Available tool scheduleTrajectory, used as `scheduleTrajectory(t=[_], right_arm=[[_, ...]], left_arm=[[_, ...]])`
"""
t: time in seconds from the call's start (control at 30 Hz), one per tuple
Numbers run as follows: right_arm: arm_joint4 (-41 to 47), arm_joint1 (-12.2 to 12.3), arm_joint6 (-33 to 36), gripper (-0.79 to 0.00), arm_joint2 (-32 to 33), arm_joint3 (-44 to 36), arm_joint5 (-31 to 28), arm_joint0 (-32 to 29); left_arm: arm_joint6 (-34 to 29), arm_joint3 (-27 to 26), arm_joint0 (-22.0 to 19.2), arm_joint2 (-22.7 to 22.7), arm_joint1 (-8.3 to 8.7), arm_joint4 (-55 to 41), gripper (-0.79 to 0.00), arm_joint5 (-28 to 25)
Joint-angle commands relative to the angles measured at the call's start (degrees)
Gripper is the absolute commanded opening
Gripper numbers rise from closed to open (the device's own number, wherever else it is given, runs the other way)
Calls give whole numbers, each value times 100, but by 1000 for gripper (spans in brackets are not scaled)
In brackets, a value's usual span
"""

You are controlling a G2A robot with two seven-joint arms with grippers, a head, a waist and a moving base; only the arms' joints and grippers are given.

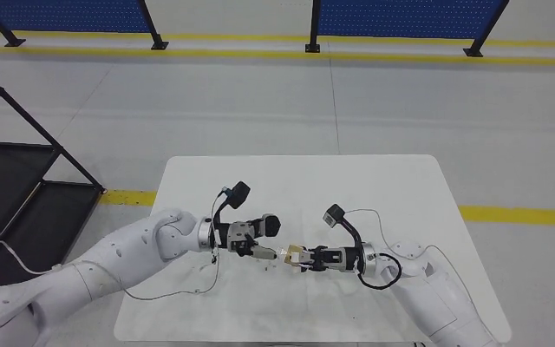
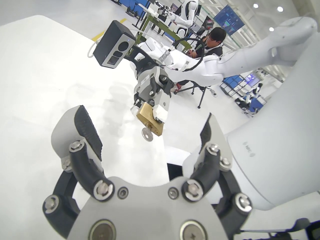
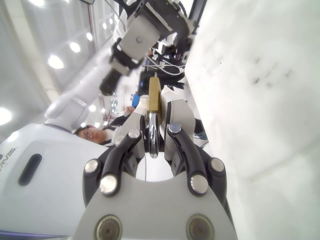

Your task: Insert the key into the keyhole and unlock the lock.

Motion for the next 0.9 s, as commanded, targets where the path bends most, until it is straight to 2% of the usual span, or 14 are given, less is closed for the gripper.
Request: scheduleTrajectory(t=[0.0, 0.17, 0.37, 0.7, 0.87], right_arm=[[0, 0, 0, -785, 0, 0, 0, 0], [0, 0, 0, -785, 0, 0, 0, 0], [0, 0, 0, -785, 0, 0, 0, 0], [0, 0, 0, -785, 0, 0, 0, 0], [0, 0, 0, -785, 0, 0, 0, 0]], left_arm=[[-775, 43, -58, 41, 26, -789, 0, 0], [-2407, 339, -174, 197, 18, -2185, 0, 0], [-3459, 575, -227, 269, -99, -3571, 0, 171], [-3537, 665, -249, 222, -125, -3731, 0, 224], [-3442, 539, -90, 132, -157, -3740, 0, 507]])
